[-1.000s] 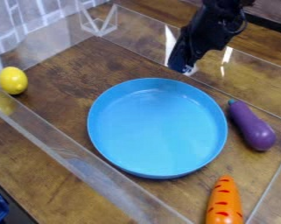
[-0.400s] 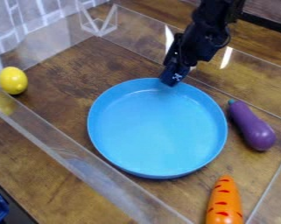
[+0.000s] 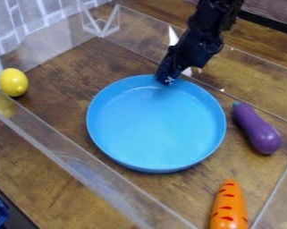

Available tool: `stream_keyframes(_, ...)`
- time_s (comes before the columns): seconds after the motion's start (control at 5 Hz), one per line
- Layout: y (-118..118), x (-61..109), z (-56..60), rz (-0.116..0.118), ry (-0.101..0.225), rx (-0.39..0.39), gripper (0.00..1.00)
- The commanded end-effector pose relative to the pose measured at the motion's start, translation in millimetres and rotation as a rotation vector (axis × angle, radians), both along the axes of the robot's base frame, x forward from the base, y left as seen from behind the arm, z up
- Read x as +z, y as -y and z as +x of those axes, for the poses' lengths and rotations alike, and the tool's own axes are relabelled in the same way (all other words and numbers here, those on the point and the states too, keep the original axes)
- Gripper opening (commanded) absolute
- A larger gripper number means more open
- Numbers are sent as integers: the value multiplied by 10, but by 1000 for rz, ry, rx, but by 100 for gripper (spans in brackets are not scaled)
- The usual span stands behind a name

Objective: Remove the carrot from the blue tray and put it on the table

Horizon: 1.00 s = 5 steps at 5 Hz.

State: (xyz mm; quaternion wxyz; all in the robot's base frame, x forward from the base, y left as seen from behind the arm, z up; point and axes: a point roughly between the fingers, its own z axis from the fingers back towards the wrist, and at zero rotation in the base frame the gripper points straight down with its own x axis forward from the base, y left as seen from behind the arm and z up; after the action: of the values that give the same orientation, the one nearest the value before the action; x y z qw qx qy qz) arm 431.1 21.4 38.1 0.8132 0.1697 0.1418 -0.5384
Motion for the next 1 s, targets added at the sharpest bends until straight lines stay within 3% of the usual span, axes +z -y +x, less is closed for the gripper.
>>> stream_keyframes(0.0,-101,404,114,16,82,6,100)
stream_keyframes(0.2,-84,598,50,28,92,-32,0)
stream_keyframes(0.4,-54,716,-10,34,93,-69,0)
stream_keyframes(0.6,-102,728,-122,42,93,-9,0)
stream_keyframes(0.8,-136,702,-203,53,89,46,100)
